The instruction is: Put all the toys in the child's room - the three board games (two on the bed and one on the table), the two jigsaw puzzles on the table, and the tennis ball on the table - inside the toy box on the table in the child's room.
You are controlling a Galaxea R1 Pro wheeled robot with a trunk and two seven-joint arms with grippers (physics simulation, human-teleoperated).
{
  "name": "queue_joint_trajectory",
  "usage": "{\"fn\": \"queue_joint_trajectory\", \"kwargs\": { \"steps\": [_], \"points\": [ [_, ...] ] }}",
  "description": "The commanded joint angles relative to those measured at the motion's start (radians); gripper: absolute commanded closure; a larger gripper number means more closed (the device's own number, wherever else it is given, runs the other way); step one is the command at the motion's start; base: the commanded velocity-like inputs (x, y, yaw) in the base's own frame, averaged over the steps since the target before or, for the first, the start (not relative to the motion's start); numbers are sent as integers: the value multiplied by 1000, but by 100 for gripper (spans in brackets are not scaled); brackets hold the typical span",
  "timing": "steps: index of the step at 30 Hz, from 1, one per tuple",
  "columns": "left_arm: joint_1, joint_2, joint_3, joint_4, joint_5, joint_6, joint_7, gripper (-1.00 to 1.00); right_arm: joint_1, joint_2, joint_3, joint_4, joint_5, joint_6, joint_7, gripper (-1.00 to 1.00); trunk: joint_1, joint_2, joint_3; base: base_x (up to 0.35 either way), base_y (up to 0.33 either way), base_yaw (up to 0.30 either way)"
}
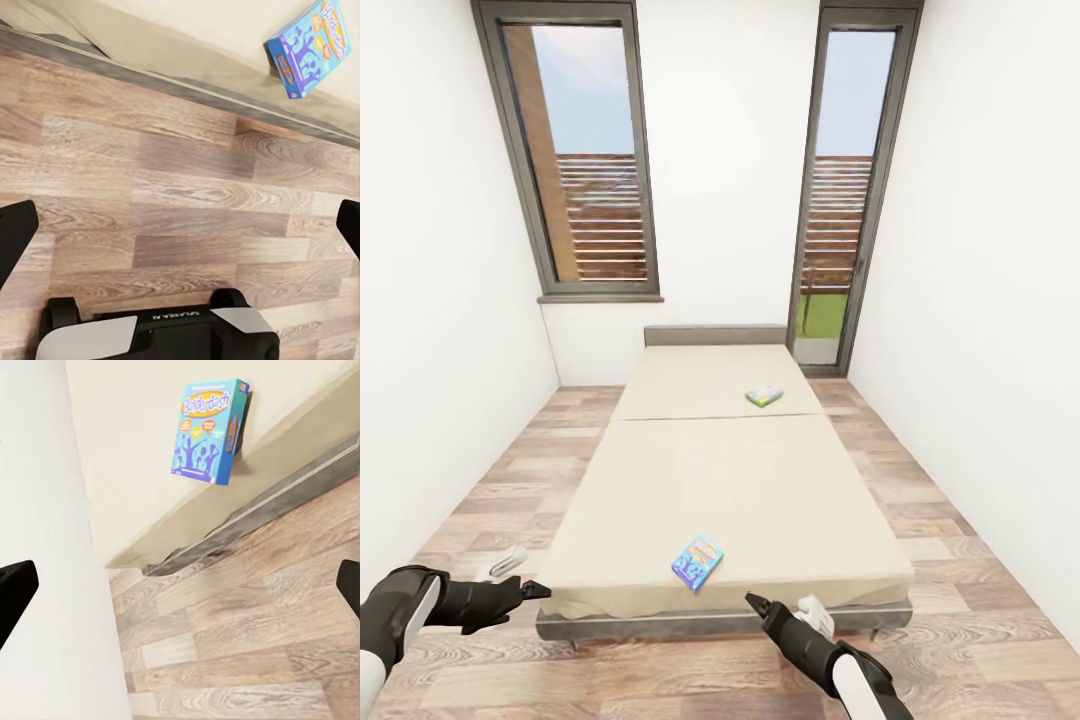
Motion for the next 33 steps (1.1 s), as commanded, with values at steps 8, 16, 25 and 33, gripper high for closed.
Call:
{"fn": "queue_joint_trajectory", "kwargs": {
  "steps": [8, 16, 25, 33],
  "points": [
    [-1, -2, 6, -1, -4, 7, -28, -100, 0, 0, 29, 2, -10, -87, -1, -100, 31, -57, -26, 0, 0, 0],
    [-1, 3, 3, -1, -12, 7, -116, -100, 0, 0, 32, 1, -27, -96, -11, -100, 61, -113, -51, 0, 0, 0],
    [0, 3, -5, 3, -19, 6, -154, -100, -11, 40, 110, -55, -24, -98, -270, -100, 96, -176, -80, 0, 0, 0],
    [1, 3, -5, 4, -19, 6, -158, -100, -13, 42, 148, -74, -31, -99, -361, -100, 127, -232, -105, 0, 0, 0]
  ]
}}
